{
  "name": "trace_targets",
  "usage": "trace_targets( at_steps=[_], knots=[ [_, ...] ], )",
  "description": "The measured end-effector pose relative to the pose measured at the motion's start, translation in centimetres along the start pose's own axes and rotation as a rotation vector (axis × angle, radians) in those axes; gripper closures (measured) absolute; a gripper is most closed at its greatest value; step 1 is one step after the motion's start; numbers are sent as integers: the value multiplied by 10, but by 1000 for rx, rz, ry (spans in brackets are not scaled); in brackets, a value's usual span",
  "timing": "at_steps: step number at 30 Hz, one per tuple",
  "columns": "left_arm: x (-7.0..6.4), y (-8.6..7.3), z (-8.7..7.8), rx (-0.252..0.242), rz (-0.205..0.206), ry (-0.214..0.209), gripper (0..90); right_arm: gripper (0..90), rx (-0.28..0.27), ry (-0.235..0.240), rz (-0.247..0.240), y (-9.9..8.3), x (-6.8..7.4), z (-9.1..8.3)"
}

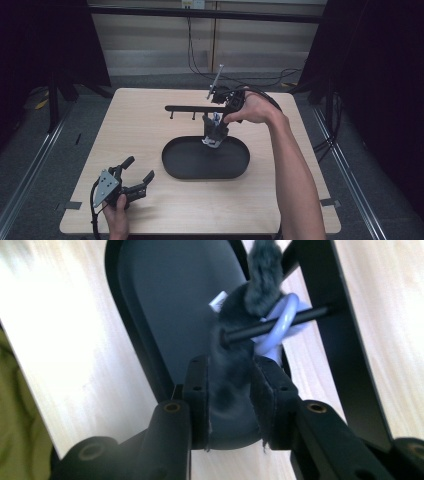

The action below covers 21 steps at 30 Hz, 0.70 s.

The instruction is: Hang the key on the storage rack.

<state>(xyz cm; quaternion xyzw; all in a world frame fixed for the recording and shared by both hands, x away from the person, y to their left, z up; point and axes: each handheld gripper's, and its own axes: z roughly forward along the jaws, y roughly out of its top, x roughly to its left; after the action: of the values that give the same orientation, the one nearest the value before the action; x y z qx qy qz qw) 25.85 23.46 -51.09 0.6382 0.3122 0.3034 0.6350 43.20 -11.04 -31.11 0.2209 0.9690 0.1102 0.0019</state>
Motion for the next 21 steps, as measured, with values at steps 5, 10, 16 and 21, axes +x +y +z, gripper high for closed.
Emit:
trace_targets(
  at_steps=[5,10,16,21],
  knots=[
    [0,0,0,0,-4,0,153,646,-42,-3,17,-8,0,-3],
    [1,0,-1,11,7,-2,153,627,-115,19,37,-19,5,-3],
    [0,0,0,6,5,-3,153,597,-157,26,28,-23,14,-3],
    [0,0,0,5,6,-2,153,553,-200,18,24,-29,23,-3]
  ],
)
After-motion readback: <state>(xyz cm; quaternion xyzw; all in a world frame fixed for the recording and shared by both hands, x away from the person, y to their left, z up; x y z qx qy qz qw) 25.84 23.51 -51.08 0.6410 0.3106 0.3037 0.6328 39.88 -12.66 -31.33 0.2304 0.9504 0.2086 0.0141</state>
